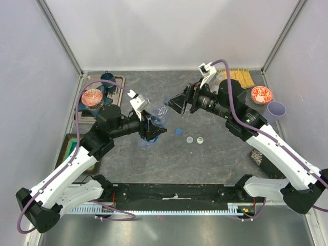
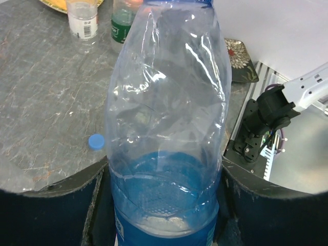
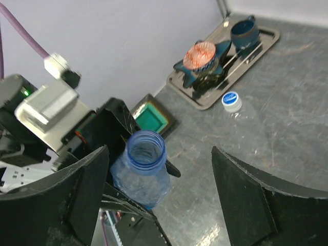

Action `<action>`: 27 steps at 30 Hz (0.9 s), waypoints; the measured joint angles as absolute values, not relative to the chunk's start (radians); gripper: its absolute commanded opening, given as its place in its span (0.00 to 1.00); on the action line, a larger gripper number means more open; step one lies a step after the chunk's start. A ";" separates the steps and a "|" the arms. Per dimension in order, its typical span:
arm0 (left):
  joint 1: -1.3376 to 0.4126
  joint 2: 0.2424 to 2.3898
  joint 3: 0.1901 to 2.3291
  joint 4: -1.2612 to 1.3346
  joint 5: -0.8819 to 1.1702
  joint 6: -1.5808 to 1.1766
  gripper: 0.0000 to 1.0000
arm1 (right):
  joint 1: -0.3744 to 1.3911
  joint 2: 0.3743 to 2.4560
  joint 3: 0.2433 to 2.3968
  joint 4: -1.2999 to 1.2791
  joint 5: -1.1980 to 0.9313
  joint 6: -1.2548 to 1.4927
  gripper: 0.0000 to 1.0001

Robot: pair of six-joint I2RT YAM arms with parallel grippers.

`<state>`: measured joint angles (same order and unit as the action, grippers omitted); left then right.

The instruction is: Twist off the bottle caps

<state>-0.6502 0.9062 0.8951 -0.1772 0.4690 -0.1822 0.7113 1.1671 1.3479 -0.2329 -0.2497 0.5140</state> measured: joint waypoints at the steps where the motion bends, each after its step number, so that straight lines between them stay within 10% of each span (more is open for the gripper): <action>1: -0.650 0.913 0.901 -0.173 0.480 -0.182 0.47 | 0.712 1.174 1.338 -0.234 -0.268 0.519 0.88; 15: -0.670 0.942 0.917 -0.154 0.545 -0.182 0.48 | 0.723 1.179 1.312 -0.210 -0.388 0.535 0.66; 24: -0.676 0.942 0.917 -0.154 0.561 -0.181 0.57 | 0.722 1.183 1.287 -0.171 -0.432 0.561 0.20; 27: -0.676 0.942 0.918 -0.155 0.559 -0.180 0.75 | 0.722 1.183 1.285 -0.166 -0.432 0.561 0.03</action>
<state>-0.6758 0.9417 0.9176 -0.1551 0.5594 -0.1802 0.7223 1.1831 1.2850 -0.1661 -0.4316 0.5613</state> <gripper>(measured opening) 0.652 0.447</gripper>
